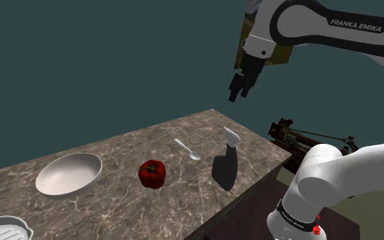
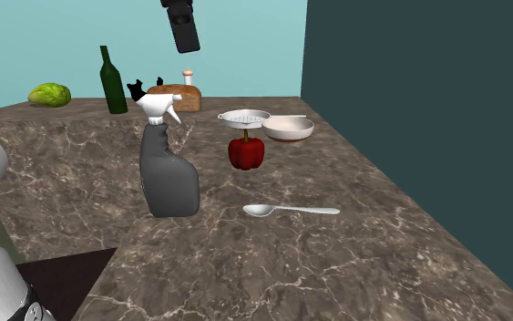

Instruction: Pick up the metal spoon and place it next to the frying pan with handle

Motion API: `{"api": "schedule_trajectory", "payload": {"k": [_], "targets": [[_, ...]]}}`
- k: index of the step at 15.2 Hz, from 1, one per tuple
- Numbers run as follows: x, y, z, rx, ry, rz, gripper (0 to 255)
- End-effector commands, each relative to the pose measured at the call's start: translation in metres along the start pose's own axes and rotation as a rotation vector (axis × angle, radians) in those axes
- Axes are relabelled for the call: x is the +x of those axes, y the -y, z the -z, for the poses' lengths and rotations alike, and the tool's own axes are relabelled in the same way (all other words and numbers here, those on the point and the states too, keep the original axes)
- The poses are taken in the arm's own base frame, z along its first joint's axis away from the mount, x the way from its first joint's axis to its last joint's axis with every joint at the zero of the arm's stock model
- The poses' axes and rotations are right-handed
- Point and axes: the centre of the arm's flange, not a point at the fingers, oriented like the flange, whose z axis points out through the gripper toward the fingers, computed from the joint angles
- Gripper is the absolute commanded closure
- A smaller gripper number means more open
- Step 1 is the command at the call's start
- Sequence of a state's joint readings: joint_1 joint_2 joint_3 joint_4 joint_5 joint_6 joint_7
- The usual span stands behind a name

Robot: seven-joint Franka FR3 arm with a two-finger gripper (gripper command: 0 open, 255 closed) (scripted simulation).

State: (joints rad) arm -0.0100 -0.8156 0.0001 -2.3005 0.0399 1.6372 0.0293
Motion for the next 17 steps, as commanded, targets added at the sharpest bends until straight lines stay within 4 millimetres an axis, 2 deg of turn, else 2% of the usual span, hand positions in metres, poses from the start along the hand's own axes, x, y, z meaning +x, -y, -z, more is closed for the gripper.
{"api": "schedule_trajectory", "payload": {"k": [1, 17], "targets": [[0.0, 0.0, 0.0, 0.0, 0.0, 0.0, 0], [0.13, 0.021, -0.184, 0.068, 0.178, -0.114, 0]]}}
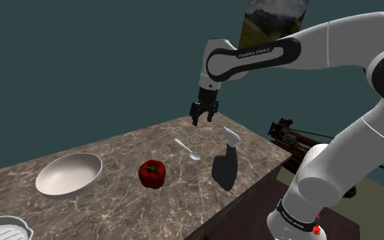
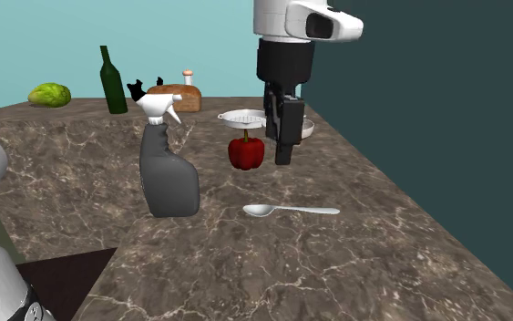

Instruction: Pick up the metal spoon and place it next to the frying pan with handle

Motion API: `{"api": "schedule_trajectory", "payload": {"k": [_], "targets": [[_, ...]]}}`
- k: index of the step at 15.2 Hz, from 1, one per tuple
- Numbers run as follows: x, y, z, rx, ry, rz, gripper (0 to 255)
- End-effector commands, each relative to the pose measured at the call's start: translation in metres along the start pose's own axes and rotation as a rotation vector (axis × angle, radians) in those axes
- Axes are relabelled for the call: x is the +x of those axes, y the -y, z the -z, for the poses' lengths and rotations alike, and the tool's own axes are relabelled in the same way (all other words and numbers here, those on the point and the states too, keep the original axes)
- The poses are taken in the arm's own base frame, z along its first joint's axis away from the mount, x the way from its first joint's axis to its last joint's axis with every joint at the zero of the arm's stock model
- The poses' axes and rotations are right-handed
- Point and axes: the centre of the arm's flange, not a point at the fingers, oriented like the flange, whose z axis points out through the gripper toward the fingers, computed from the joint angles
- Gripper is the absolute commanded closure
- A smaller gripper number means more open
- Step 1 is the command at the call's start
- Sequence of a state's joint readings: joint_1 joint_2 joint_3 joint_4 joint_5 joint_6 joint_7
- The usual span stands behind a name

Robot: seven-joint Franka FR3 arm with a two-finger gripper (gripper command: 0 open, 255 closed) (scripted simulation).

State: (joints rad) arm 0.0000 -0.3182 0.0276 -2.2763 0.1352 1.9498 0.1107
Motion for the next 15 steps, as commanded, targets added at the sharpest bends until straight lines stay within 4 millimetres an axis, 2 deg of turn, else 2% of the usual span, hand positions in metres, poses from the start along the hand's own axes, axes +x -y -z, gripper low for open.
{"api": "schedule_trajectory", "payload": {"k": [1, 9, 15], "targets": [[0.018, 0.003, -0.023, 0.009, 0.023, -0.015, 0], [0.083, 0.013, -0.111, 0.042, 0.11, -0.071, 0], [0.08, 0.014, -0.143, 0.042, 0.11, -0.071, 0]]}}
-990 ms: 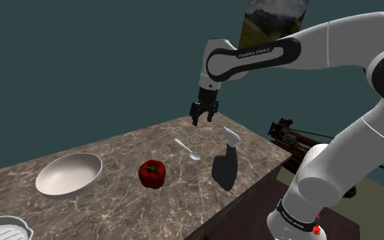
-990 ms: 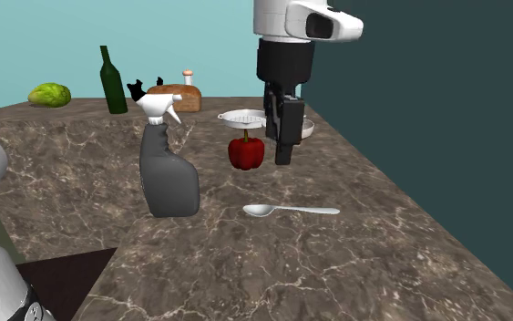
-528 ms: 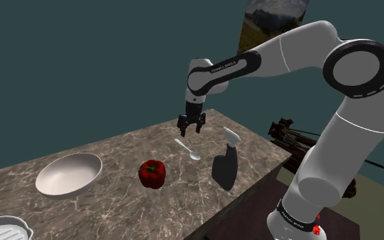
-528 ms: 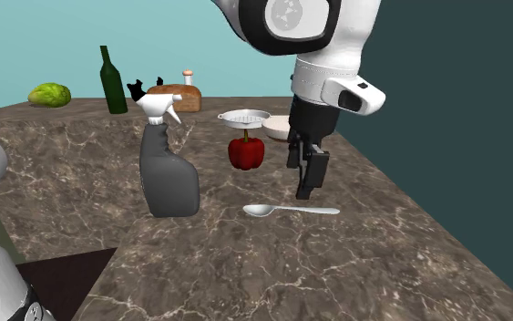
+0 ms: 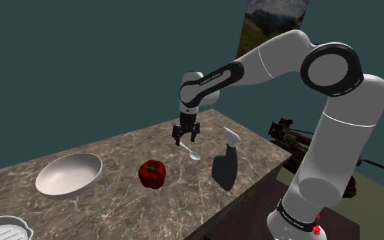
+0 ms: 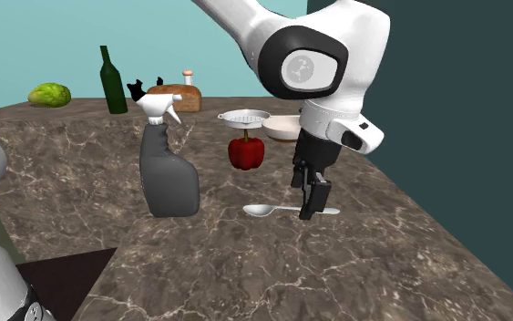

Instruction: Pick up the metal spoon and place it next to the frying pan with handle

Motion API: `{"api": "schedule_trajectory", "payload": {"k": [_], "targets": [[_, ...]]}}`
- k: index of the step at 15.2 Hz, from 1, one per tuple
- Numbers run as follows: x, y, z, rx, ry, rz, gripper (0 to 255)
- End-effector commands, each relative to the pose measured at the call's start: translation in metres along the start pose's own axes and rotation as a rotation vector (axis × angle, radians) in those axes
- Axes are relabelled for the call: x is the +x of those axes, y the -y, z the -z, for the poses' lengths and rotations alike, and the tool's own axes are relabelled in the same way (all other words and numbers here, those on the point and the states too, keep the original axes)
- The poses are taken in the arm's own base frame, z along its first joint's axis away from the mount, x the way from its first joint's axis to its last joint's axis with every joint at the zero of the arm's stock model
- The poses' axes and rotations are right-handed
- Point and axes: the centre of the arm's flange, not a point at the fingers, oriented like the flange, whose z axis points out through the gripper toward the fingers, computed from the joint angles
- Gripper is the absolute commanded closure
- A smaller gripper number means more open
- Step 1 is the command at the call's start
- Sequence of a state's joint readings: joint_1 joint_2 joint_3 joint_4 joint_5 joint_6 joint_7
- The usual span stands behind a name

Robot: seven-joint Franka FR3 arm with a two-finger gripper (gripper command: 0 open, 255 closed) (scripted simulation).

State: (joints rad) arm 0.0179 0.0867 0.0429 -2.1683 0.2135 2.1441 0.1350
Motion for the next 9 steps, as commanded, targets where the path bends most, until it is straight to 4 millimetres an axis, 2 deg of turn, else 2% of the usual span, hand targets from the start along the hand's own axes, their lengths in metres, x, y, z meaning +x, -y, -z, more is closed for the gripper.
{"api": "schedule_trajectory", "payload": {"k": [1, 9], "targets": [[-0.0002, 0.0, -0.0112, 0.0, 0.0, 0.0, 0], [-0.0002, 0.0, -0.0142, 0.0, 0.0, 0.0, 0]]}}
